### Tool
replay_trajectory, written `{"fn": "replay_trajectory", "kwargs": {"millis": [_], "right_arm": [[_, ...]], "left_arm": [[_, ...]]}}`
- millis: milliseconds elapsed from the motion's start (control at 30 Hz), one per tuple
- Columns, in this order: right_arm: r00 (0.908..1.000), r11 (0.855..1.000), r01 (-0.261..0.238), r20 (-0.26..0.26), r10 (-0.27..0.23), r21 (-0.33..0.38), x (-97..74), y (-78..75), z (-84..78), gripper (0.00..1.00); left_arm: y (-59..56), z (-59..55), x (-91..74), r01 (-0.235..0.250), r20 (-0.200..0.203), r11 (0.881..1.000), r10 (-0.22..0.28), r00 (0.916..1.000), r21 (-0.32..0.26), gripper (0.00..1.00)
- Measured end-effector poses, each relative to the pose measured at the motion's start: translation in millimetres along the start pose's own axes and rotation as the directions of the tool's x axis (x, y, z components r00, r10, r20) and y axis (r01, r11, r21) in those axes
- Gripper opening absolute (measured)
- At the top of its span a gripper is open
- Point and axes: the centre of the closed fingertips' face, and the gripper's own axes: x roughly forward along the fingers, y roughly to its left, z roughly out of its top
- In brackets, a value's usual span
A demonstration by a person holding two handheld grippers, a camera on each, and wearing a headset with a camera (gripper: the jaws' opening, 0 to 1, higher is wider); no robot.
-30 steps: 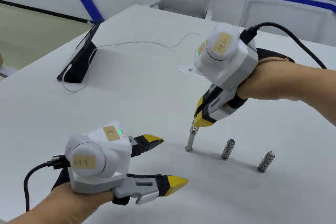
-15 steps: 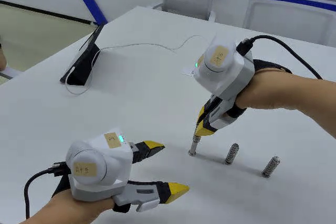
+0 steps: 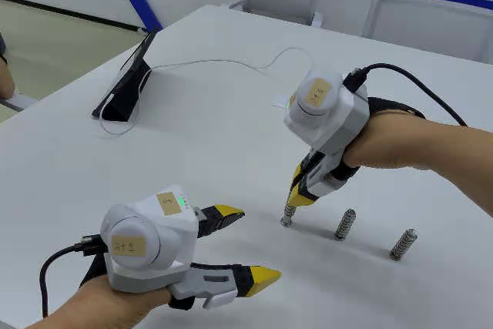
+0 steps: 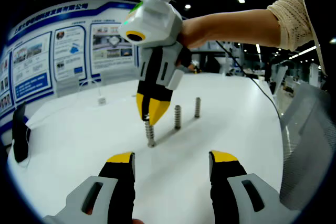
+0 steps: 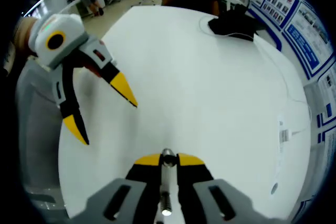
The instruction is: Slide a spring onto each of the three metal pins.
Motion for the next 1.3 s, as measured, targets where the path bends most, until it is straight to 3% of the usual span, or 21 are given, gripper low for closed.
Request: {"fn": "replay_trajectory", "kwargs": {"millis": [700,867,1133,1300], "right_arm": [[0.9998,1.000,-0.008,-0.020,0.008,0.025,15.5,-1.8,-5.1,0.12],[0.9997,1.000,-0.007,-0.023,0.007,0.023,15.9,-0.3,-6.9,0.18],[0.9990,0.998,0.036,0.026,-0.038,0.042,-9.5,-1.2,-10.2,0.20],[0.9915,0.994,0.080,0.096,-0.088,0.080,-35.6,-1.9,-13.9,0.21]], "left_arm": [[1.7,1.4,0.3,-0.006,0.000,1.000,0.006,1.0000,-0.003,0.58],[2.1,2.8,0.0,-0.009,0.001,1.000,0.009,1.0000,-0.002,0.58],[3.6,5.9,-1.4,-0.014,0.004,1.000,0.014,0.9999,0.005,0.59],[5.2,7.4,-2.4,-0.019,0.006,1.000,0.019,0.9998,0.006,0.60]]}}
